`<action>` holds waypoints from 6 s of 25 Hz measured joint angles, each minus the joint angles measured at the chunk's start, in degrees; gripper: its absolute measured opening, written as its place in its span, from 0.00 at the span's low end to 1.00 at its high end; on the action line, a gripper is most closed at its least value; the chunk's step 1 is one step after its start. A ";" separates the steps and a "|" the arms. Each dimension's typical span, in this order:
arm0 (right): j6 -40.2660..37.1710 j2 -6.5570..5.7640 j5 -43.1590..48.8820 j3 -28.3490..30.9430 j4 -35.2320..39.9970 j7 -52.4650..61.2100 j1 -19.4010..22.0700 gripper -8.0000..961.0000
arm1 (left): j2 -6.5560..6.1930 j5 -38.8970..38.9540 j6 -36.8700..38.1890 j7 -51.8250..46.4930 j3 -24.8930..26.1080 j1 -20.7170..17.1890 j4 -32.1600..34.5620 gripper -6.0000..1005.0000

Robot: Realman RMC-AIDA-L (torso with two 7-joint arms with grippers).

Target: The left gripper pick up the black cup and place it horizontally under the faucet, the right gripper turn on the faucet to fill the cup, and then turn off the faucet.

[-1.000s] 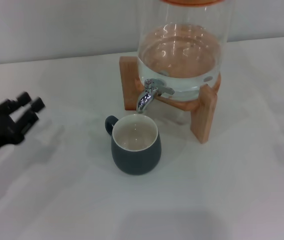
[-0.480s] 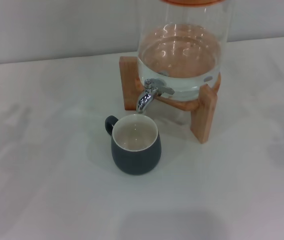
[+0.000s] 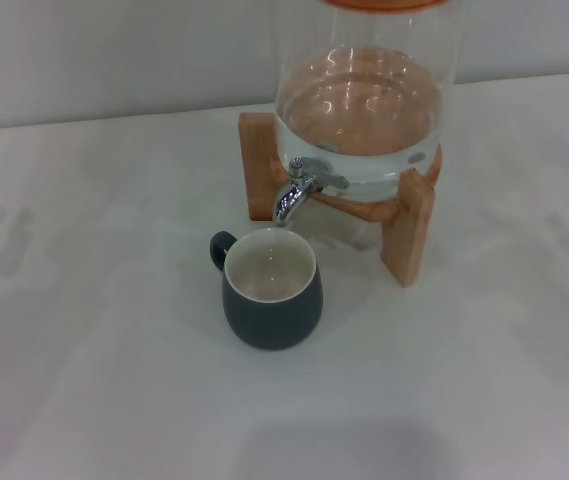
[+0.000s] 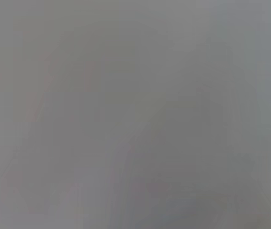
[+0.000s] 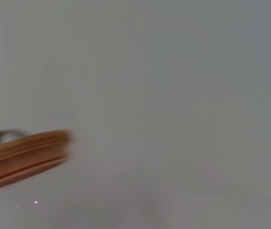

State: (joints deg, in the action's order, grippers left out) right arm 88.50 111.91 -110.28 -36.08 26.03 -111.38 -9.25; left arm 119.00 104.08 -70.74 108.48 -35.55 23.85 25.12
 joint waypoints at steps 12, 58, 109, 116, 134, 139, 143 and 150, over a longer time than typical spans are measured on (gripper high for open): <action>9.79 3.00 14.22 -7.48 16.51 11.73 0.45 0.84 | -0.14 -0.11 2.45 -0.70 -0.05 0.05 -0.03 0.39; -14.04 3.22 6.26 -39.76 34.67 25.10 -2.87 0.84 | -0.69 0.25 5.29 -1.96 0.57 -1.23 -0.07 0.39; -1.33 3.06 5.92 -43.41 36.08 22.98 -2.09 0.84 | -1.14 0.31 6.64 -1.87 0.75 -2.26 0.31 0.39; -1.78 3.08 5.52 -44.83 35.68 22.34 -2.48 0.84 | -1.14 0.16 5.76 -1.82 0.42 -2.22 0.50 0.39; -3.68 3.25 3.74 -47.84 36.12 22.26 -3.97 0.84 | -1.41 -0.09 3.98 -2.03 0.30 -1.47 1.94 0.39; -4.20 3.29 3.74 -47.82 35.97 22.26 -4.09 0.84 | -1.34 -0.14 2.08 -1.61 0.20 -1.45 1.97 0.39; -5.04 3.31 3.74 -47.74 35.83 22.26 -4.11 0.84 | -1.31 -0.12 1.44 -1.58 0.28 -1.41 1.97 0.39; -7.06 3.31 2.96 -47.88 35.66 22.26 -4.12 0.84 | -1.15 1.69 -0.28 -1.53 0.63 -1.86 2.04 0.39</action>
State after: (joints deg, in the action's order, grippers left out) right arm 81.44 115.23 -107.32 -83.96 61.69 -89.12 -13.36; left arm 117.85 105.78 -71.02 106.95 -34.93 21.99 27.16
